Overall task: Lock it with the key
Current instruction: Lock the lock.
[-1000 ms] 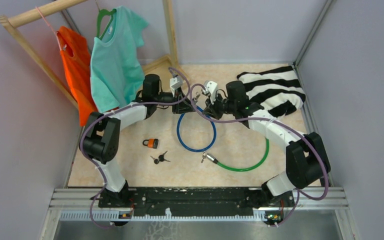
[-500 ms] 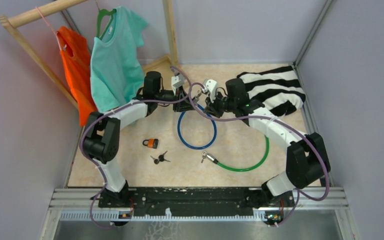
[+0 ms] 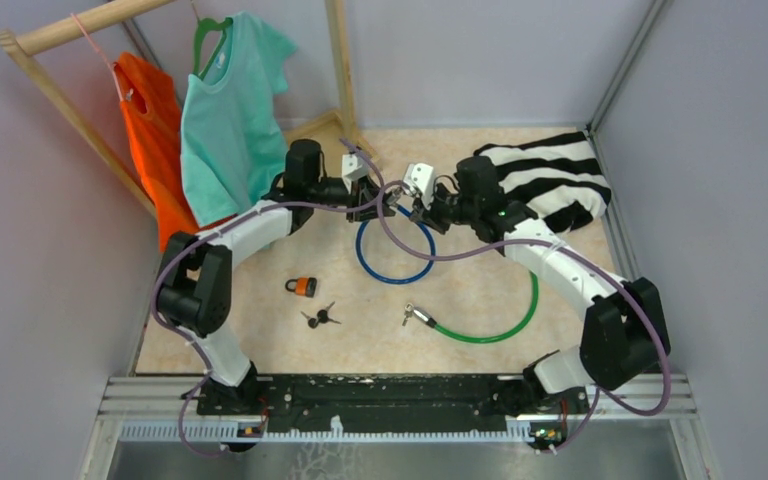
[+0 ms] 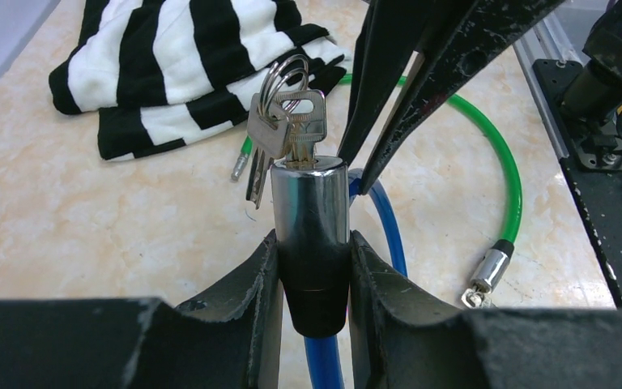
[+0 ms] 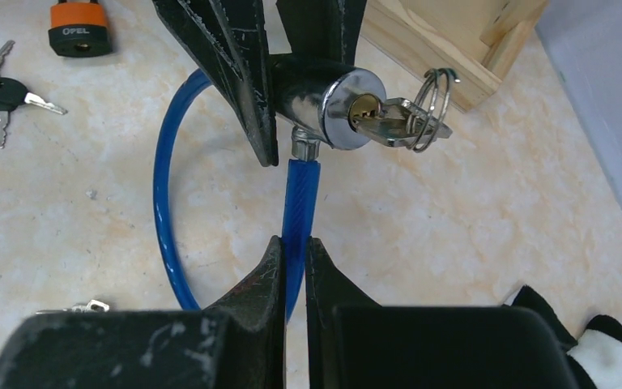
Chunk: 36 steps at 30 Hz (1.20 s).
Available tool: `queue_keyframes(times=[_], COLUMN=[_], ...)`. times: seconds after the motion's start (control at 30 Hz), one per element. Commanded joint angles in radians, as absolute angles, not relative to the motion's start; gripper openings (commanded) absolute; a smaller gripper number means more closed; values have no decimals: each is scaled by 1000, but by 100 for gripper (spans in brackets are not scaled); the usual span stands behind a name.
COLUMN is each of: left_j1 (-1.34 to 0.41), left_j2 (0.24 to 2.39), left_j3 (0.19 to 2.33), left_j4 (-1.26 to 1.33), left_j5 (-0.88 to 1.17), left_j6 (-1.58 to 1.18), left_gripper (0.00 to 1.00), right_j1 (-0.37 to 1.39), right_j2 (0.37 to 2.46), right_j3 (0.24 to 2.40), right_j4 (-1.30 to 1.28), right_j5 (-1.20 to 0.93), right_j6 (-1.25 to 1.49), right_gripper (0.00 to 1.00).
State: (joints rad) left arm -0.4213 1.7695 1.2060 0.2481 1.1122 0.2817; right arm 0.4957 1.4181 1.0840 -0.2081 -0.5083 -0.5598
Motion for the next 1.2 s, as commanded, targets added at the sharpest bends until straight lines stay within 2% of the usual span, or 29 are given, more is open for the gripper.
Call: queue_keyframes(times=[0.0, 0.4, 0.83, 1.1, 1.17], left_j1=[-465, -502, -502, -502, -502], left_j2=[1702, 1589, 1560, 1543, 1535], left_j3=[1117, 959, 920, 915, 911], left_j4=[301, 328, 380, 382, 382], left_j5=[1160, 1102, 973, 960, 958], left_j6=[350, 401, 285, 284, 296], left_gripper=[0, 0, 0, 0, 0], right_j1=[525, 524, 517, 497, 497], right_j2=[1340, 1284, 1190, 1193, 1213], right_j3=[1057, 958, 951, 1101, 1141], right_j4=[-57, -53, -175, -266, -278], right_j5=[-621, -653, -572, -612, -618], right_j6=[-637, -678, -546, -310, -247], right_gripper=[0, 0, 38, 60, 63])
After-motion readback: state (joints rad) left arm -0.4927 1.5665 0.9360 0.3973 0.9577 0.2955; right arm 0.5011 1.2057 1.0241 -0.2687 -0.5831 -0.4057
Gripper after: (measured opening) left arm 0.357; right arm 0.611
